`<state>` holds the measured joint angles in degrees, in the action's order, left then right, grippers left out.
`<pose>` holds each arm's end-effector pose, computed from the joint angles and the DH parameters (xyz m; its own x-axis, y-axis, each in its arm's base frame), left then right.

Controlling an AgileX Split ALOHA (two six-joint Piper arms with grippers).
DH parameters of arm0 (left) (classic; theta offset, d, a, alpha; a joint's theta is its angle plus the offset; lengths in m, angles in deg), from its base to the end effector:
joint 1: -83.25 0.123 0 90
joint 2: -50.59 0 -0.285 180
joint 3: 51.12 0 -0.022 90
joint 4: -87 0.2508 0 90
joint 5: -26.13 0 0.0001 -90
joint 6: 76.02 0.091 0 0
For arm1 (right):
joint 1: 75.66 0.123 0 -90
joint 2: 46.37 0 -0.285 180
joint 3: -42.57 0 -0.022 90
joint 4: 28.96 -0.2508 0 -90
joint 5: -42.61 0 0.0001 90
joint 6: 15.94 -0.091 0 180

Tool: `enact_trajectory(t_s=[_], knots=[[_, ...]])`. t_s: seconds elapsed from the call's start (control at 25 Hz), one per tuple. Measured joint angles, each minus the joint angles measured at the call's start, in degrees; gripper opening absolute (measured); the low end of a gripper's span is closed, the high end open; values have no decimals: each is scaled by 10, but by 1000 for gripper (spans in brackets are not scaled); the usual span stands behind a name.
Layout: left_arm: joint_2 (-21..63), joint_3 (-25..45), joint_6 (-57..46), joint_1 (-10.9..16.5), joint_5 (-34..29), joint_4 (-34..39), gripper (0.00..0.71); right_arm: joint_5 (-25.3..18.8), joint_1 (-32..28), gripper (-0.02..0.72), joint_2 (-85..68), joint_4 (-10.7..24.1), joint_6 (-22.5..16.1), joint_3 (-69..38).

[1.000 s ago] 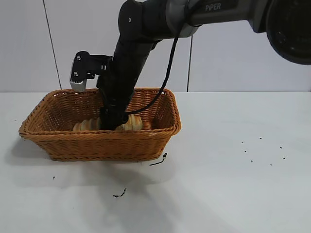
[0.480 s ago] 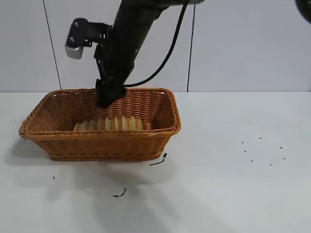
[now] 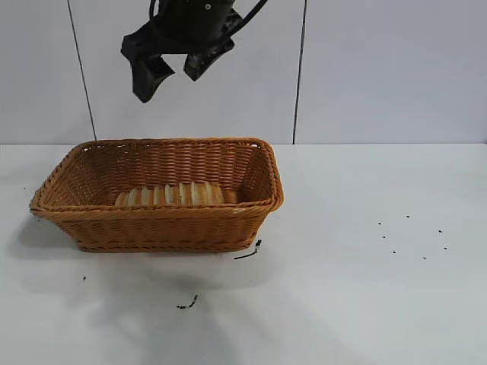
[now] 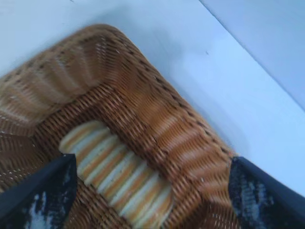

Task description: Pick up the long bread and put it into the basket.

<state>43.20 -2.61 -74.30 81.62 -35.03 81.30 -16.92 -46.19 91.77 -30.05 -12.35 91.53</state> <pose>-0.0067 -0.0077 0.2773 -0.4547 -0.0051 -0.8906 0.0977 0.9937 -0.0555 0.4432 0.2522 0.2610 -0.7164 -0.4657 -0.5195 -0.5380 0.8428 -0.0135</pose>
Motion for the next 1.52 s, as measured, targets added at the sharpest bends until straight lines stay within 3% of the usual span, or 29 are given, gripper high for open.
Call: enact_trajectory(t_s=[0.2,0.68,1.2,1.52], knots=[[0,0,0,0,0,0,698,-23,-80,615,0,2,-21,0],[0,0,0,0,0,0,698,-72,-258,613,0,4,-24,0],[0,0,0,0,0,0,698,-100,-280,613,-30,2,-25,-11],[0,0,0,0,0,0,698,-99,-280,613,-211,6,-20,-215]])
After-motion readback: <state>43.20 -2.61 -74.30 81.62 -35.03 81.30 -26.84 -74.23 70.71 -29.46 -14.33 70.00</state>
